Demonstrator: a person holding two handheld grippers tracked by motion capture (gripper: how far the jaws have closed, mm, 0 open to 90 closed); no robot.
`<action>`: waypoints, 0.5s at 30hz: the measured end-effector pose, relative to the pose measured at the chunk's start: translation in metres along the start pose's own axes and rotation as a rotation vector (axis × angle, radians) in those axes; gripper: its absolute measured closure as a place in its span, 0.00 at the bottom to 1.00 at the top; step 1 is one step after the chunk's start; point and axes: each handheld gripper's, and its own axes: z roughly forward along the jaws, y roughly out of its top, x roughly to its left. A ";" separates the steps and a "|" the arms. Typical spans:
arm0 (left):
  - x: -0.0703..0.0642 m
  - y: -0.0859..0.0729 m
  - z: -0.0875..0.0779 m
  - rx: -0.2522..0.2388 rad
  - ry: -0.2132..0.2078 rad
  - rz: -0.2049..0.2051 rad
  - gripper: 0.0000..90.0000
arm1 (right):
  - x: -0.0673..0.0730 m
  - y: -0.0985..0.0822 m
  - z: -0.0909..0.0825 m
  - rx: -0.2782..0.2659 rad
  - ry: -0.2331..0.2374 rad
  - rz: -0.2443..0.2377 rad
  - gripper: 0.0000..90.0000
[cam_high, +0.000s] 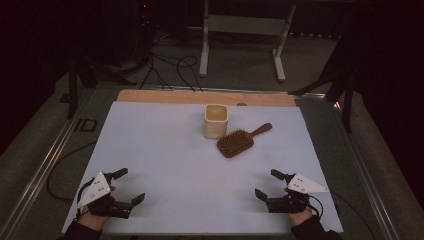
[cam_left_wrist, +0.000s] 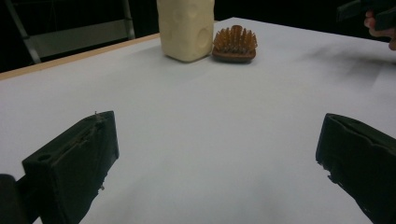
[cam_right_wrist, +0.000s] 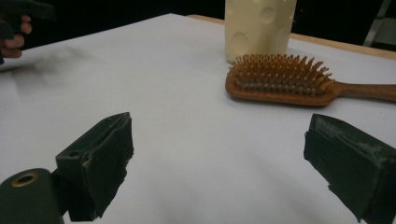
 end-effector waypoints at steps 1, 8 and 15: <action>0.000 0.000 0.000 0.001 0.001 0.000 0.00 | 0.000 0.000 0.000 0.005 0.005 0.005 0.09; 0.001 -0.001 0.000 0.003 0.005 -0.009 0.00 | 0.004 -0.001 0.004 0.052 0.030 -0.013 0.09; 0.001 -0.001 0.001 0.005 -0.001 -0.007 0.00 | 0.005 0.000 0.005 0.058 0.055 0.000 0.09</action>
